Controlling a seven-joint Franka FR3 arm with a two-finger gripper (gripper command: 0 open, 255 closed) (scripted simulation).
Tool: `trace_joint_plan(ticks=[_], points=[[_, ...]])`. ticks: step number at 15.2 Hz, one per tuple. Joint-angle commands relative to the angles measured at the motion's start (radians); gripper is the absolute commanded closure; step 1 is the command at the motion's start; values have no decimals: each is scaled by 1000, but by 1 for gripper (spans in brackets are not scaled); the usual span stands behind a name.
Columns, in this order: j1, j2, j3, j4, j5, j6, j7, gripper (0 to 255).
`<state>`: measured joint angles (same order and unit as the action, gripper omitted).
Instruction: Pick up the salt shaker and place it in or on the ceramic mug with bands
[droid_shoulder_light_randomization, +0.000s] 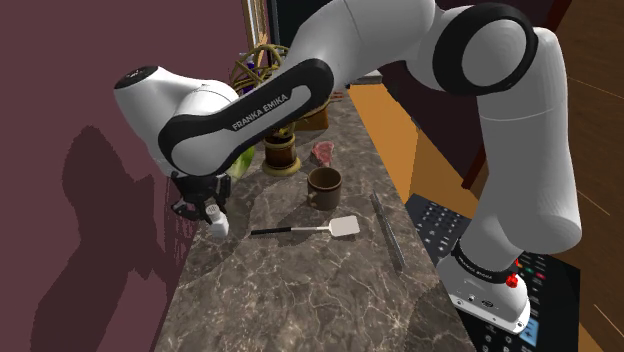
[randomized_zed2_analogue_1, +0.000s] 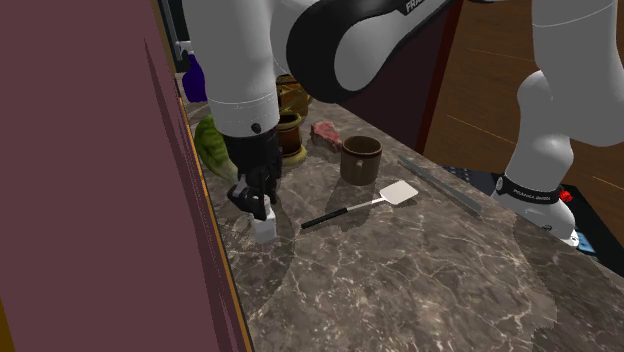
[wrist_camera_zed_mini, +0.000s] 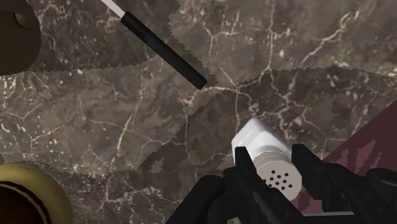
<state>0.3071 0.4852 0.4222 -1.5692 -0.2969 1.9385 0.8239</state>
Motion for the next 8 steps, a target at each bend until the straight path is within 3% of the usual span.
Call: trace_joint_plan(ticks=[1,8], points=[[-1,-8,2,13,5,-20,-5,255],[0,-32,9,72,19,-101,-20,255]])
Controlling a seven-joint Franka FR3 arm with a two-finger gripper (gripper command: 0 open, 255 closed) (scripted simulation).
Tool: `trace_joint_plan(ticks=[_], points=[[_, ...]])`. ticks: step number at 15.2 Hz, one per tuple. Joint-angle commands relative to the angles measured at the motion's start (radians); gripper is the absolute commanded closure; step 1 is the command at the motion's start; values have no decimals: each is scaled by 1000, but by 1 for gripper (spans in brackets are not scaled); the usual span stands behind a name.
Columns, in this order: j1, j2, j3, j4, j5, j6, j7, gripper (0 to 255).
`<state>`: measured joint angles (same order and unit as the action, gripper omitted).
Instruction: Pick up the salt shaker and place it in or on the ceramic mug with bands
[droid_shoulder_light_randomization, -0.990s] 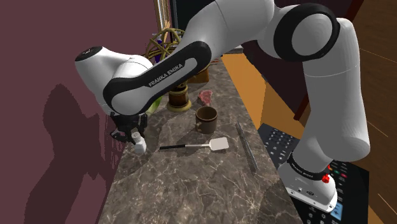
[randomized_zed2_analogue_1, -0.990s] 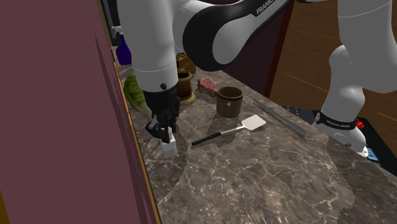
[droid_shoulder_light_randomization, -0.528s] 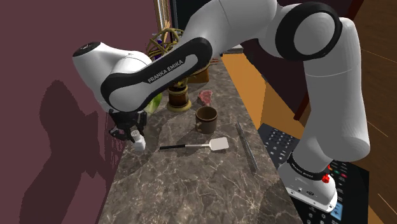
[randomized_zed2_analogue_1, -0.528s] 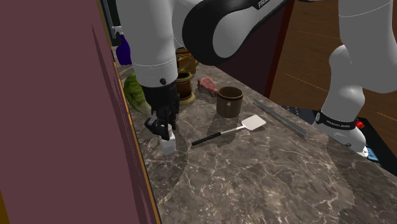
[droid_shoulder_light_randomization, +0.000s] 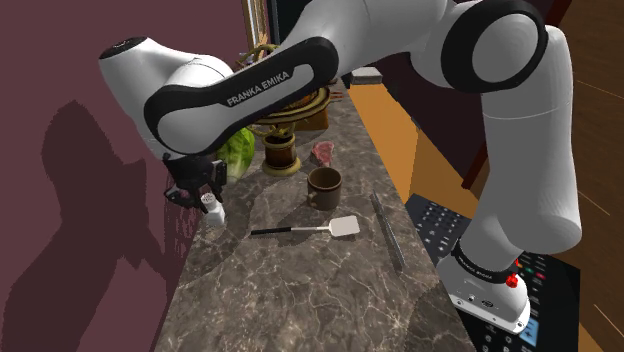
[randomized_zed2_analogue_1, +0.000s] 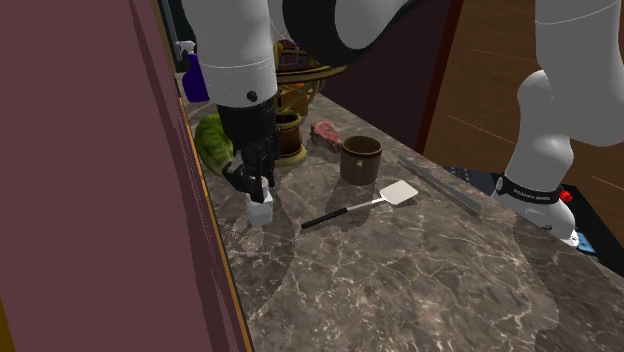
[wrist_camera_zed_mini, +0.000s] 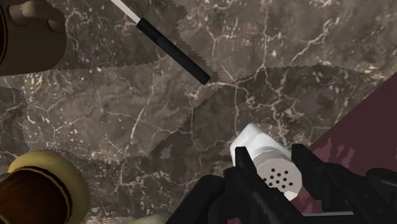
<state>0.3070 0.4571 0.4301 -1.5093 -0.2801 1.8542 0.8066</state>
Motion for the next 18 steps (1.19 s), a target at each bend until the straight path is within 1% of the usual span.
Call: trace_joint_plan(ticks=[1,10,18], points=[[1,-7,2,22,4,-28,-5,255],[9,-20,8,124,15,-141,-22,255],[25,-14,10,242,15,-251,-34,255]])
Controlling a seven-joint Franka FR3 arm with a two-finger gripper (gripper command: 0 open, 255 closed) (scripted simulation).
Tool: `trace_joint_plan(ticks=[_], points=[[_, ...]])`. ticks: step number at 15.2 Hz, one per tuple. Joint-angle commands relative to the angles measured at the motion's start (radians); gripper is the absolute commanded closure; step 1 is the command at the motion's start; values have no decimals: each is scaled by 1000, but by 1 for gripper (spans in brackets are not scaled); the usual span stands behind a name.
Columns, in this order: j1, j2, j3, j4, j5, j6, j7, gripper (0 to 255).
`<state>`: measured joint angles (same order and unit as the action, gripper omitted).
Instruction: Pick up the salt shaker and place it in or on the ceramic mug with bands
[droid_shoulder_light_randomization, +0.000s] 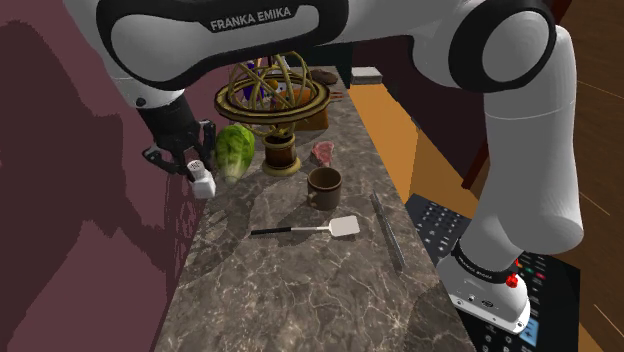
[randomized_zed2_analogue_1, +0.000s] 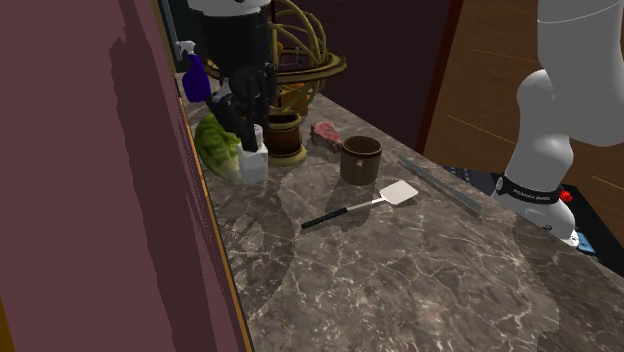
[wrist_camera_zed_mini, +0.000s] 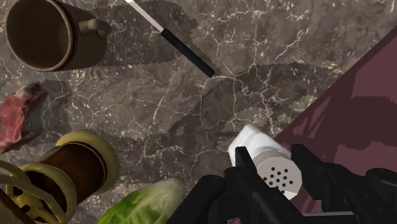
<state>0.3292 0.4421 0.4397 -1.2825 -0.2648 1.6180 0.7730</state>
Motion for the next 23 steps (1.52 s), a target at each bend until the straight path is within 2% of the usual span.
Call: trace_joint_plan(ticks=[1,4,8,12,18,23], points=[[5,3,1,33,-1,-30,-2,255],[13,11,0,79,-3,-68,-6,255],[-86,-182,4,-175,69,12,-64,255],[-156,-353,-14,-370,138,60,-144,255],[-217,-581,-78,-597,218,88,-281,255],[-245,-747,-149,-743,251,83,-396,255]])
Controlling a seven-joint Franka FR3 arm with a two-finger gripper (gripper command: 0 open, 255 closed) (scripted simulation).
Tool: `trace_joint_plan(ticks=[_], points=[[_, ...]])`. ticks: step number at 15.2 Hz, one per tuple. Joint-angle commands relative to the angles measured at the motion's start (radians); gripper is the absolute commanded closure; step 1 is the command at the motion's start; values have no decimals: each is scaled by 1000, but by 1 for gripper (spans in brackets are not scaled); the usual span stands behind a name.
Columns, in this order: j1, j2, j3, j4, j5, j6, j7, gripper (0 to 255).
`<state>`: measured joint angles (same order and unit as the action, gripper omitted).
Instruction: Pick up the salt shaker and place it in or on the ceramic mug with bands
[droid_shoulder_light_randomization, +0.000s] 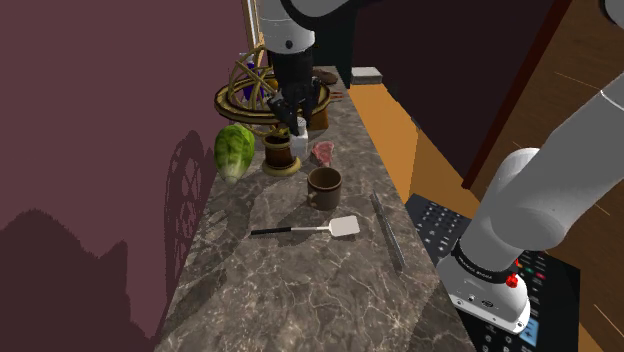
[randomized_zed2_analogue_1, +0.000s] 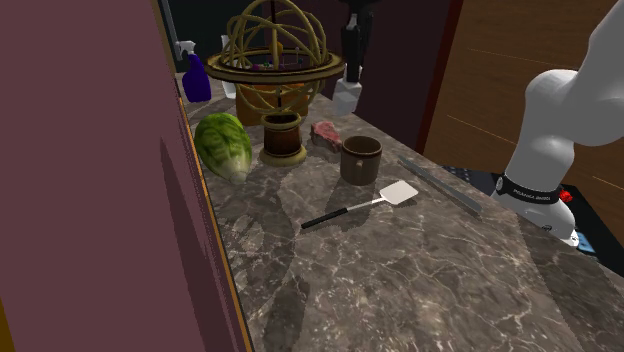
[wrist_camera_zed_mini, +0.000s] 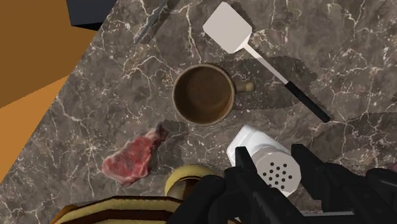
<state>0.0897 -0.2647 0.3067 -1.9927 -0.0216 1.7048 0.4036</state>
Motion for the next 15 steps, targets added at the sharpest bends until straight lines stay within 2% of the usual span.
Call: trace_joint_plan(ticks=[1,3,15], points=[[-10,-71,-32,-59,10,-7,-49,255],[-21,-143,-72,-116,12,-18,-104,255],[-15,-140,-65,-275,14,143,-91,255]])
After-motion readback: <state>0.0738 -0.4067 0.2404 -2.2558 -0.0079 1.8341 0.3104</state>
